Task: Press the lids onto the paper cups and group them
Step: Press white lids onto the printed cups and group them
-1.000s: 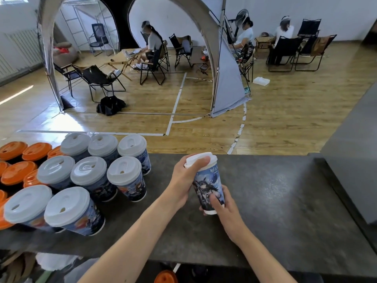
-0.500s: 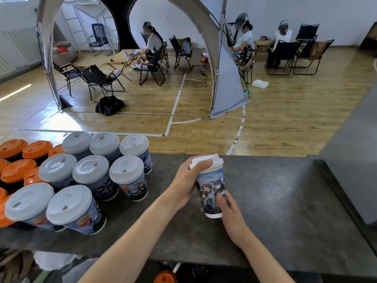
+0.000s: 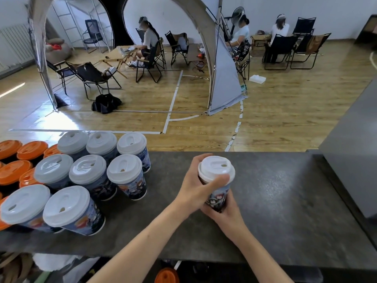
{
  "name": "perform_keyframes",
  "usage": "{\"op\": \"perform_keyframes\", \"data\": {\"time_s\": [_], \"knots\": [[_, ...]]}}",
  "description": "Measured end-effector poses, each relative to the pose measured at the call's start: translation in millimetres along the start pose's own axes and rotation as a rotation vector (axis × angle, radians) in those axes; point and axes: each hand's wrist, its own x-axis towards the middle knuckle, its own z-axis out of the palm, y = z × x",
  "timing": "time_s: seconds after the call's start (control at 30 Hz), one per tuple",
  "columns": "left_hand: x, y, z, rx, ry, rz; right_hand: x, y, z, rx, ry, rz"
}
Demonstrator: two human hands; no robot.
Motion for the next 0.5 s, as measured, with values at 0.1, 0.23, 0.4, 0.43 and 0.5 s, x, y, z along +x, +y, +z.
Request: {"op": "perform_keyframes", "data": {"time_s": [0.1,0.23,0.4,0.43,0.5], "knots": [[-5.5,-4.8,2.0,0.023,-0.104,-0.002,-2.4,0.5,3.6,-0.033,0.027,-0.072],[-16.1,-17.1,2.2,0.040,-0.103,0.042,-3.7,0.8,1.5,-0.054,0.088,-0.108],[-24.2,-24.6,-5.0,-0.071,-0.004,0.068,-0.1,7.9,-0.9,-0.125,0.045,-0.148],[-25.6,-25.0,-7.0,-0.082,0.029,0.090,0.6,8.3,-0.5,-0.148,0.041,-0.162],[-30.6,-29.8,-9.3,-0.060,0.052,0.130,-0.8,6.4,2.3,-0.190,0.055,-0.190]]}}
